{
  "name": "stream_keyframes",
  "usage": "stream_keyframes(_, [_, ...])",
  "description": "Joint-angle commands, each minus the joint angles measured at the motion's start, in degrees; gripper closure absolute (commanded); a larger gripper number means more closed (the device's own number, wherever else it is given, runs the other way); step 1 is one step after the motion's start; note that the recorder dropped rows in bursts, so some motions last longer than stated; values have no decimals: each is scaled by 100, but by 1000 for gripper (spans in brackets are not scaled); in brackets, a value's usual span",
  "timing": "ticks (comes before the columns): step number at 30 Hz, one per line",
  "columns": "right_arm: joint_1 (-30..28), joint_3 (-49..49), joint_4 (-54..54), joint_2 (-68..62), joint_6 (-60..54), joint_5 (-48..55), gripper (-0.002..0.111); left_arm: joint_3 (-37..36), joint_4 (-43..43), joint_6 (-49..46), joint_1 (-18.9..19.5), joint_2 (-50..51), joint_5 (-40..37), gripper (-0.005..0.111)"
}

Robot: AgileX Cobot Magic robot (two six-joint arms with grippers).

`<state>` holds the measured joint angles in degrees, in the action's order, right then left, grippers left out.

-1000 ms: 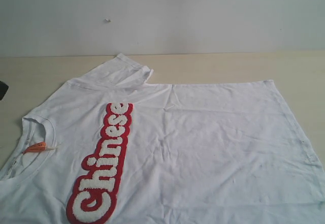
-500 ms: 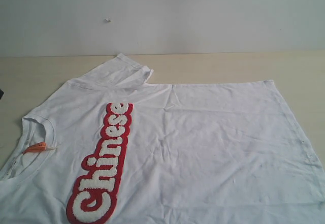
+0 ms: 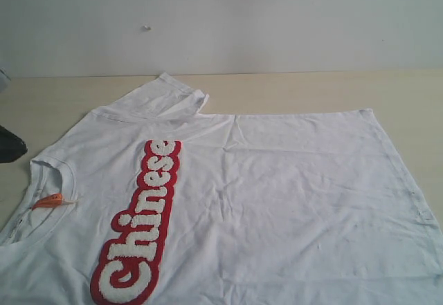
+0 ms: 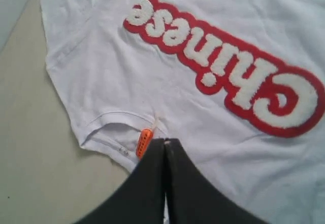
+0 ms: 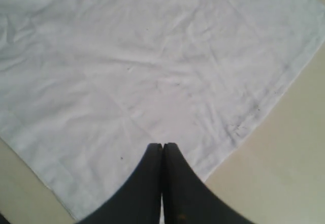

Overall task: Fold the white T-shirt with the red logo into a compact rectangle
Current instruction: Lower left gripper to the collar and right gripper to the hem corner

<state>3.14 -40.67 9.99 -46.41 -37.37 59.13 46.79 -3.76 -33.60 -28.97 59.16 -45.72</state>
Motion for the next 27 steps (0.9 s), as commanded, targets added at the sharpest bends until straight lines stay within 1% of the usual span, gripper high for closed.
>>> stream_keyframes(1, [18, -42, -326, -309, -786, -99, 108, 46, -145, -1049, -34, 427, -49, 107])
stream_keyframes(2, [18, -42, -326, -587, -1519, -139, 108, 46, -232, -1618, -34, 585, -93, 107])
stream_keyframes(4, [18, -42, -326, -918, -2139, -263, 108, 46, -426, -2125, -34, 708, -93, 107])
stream_keyframes(6, [18, -42, -326, -1220, -2509, -416, 108, 46, -671, -2429, -34, 828, -58, 107])
stream_keyframes(8, [18, -42, -326, -1818, -2823, -730, 108, 46, -988, -2936, -34, 1216, 180, 107])
stream_keyframes(11, [18, -42, -354, -2290, -3179, -1009, 108, 46, -1611, -3051, -24, 1790, 550, 107])
stream_keyframes(13, [18, -42, -310, -2525, -3202, -1407, 108, 46, -1810, -3038, 132, 2220, 856, 107])
stream_keyframes(15, [18, -42, -293, -2739, -3202, -1672, 108, 46, -1388, -3023, 563, 2640, 1556, 107])
stream_keyframes(16, [18, -42, -293, -2851, -3202, -1723, 108, 46, -1015, -3060, 807, 2857, 1785, 107])
stream_keyframes(18, [18, -42, -375, -2999, -3202, -1888, 108, 56, -711, -3074, 1160, 3126, 1955, 107])
stream_keyframes(19, [18, -42, -404, -3079, -3202, -2015, 108, 79, -526, -3133, 1368, 3274, 1956, 107])
stream_keyframes(20, [18, -42, -404, -3231, -3202, -2287, 108, 162, -211, -3364, 1677, 3463, 1945, 107])
stream_keyframes(22, [18, -97, -404, -3444, -3202, -2446, 108, 303, 376, -3714, 1936, 3611, 1911, 107])
stream_keyframes(24, [18, -291, -404, -3716, -3202, -2434, 108, 554, 1063, -4240, 2189, 3760, 1714, 107])
stream_keyframes(25, [18, -515, -404, -3977, -3202, -2425, 108, 762, 1685, -4665, 2333, 3883, 1484, 107])
stream_keyframes(27, [18, -752, -392, -4228, -3202, -2395, 108, 986, 2299, -5152, 2460, 4045, 1066, 107])
